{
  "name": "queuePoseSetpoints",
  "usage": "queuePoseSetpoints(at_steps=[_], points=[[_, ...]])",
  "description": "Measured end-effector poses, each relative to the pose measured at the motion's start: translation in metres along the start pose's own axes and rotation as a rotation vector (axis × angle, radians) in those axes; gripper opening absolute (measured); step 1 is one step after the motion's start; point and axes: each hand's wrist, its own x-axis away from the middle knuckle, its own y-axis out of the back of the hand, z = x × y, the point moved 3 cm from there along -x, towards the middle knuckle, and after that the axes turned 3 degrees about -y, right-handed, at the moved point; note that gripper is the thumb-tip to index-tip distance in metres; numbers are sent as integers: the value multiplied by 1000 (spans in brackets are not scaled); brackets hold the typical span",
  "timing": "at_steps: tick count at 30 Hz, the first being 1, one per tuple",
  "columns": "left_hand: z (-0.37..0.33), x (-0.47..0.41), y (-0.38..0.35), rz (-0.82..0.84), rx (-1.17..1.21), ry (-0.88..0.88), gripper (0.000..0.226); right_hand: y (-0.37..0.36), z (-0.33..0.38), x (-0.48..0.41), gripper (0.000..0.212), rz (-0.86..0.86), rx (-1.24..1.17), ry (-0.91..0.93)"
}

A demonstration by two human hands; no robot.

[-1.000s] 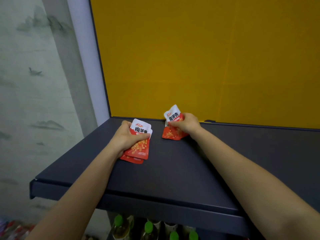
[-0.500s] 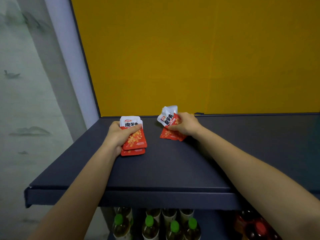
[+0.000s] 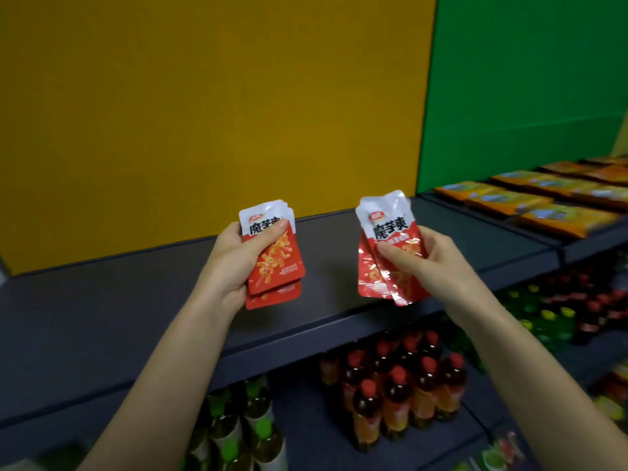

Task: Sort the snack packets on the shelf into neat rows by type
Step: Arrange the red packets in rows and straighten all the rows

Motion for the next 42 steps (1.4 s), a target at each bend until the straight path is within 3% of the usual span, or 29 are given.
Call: queuePoseSetpoints(at_steps=[10, 20, 27, 42], points=[[74, 57, -255, 367, -6, 46, 49, 269, -68, 110, 19, -478, 64, -143], [173, 117, -435, 536, -16, 213, 44, 434, -133, 167, 18, -668, 41, -250], [209, 108, -532, 581, -42, 216, 35, 507, -165, 143, 24, -695, -59, -240], [272, 7, -797, 695, -91, 218, 37, 713, -232, -10, 7, -782, -44, -241]])
